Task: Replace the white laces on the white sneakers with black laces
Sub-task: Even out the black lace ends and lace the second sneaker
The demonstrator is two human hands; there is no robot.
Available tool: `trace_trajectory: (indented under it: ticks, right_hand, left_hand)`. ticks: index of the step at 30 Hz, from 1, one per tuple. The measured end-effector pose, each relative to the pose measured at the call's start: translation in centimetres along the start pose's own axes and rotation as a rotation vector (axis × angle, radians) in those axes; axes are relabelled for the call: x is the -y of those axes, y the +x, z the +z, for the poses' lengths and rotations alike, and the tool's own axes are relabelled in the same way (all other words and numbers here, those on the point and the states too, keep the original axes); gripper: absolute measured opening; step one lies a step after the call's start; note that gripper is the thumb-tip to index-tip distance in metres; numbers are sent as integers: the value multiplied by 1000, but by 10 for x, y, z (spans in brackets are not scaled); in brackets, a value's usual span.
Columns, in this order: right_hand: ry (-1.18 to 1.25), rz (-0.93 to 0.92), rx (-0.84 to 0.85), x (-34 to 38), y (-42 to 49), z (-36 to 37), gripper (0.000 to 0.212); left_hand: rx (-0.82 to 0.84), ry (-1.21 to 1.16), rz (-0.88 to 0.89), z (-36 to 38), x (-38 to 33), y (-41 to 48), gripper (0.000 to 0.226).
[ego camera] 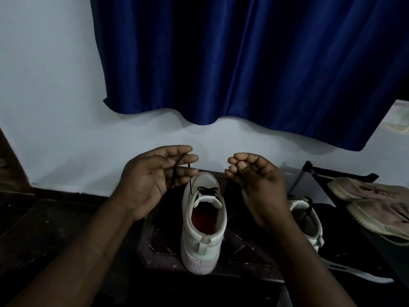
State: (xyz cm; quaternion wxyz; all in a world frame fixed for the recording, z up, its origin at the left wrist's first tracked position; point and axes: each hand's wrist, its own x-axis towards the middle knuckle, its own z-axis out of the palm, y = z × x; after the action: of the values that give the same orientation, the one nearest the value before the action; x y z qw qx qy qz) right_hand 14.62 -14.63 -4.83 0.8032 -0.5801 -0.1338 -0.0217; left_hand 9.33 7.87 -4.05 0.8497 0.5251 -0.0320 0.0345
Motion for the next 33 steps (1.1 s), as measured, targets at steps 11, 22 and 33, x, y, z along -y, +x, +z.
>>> trace_trajectory:
  ticks: [11, 22, 33]
  right_hand:
    - [-235, -27, 75, -5, -8, 16, 8]
    - [-239, 39, 468, -5, -17, 20, 6]
    - [-36, -13, 148, 19, -3, 40, 7]
  left_hand:
    - [-149, 282, 142, 20, 19, 0, 21]
    - [-372, 451, 325, 29, 22, 0, 7]
    - [-374, 508, 321, 58, -19, 6, 16]
